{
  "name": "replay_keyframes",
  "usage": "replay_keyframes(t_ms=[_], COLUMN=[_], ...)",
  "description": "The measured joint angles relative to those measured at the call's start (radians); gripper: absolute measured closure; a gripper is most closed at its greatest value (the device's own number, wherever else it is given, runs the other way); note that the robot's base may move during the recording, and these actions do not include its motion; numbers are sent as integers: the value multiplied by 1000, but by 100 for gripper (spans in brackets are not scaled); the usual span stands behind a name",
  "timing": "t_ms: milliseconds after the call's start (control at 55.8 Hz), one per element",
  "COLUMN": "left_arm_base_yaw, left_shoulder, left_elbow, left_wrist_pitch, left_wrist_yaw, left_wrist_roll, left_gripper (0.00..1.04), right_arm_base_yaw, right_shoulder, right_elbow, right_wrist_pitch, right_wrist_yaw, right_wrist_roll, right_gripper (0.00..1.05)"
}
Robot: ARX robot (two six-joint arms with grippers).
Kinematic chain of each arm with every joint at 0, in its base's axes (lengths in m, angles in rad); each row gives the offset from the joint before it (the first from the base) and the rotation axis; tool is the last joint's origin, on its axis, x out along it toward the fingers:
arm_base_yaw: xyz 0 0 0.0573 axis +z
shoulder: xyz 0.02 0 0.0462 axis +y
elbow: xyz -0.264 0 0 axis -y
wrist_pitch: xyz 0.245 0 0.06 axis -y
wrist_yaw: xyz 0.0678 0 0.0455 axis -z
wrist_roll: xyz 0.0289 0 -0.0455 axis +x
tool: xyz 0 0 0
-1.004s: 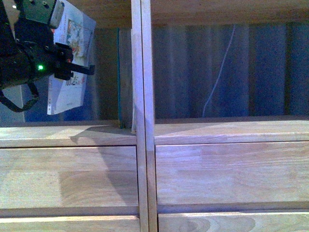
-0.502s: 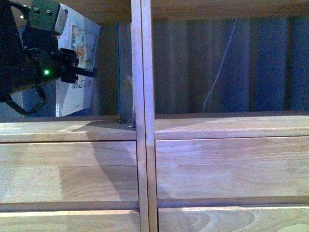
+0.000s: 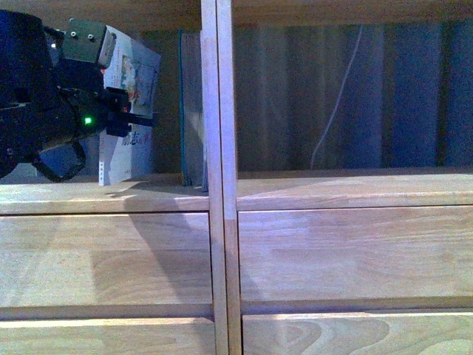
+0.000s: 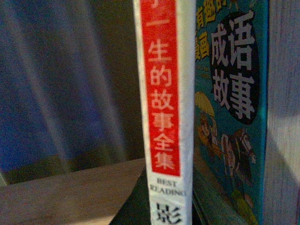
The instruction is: Organize books on shelf
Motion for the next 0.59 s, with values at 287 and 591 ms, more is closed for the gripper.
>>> replay_keyframes(t_ms=[287,591], left_arm_base_yaw=[-53,-90], left_shoulder=[103,144], left_elbow=[143,177], left_wrist_pitch=[-62,-54], left_wrist_yaw=[-43,-109], left_wrist_roll=[40,85], left_gripper=[98,70], right_arm_base_yaw=[27,15], right_shoulder=[-48,-68], right_elbow=[0,0], right_wrist_pitch=[-50,-43], right_wrist_yaw=[-1,-26], right_wrist_roll=[-15,-1], right_gripper=[7,7])
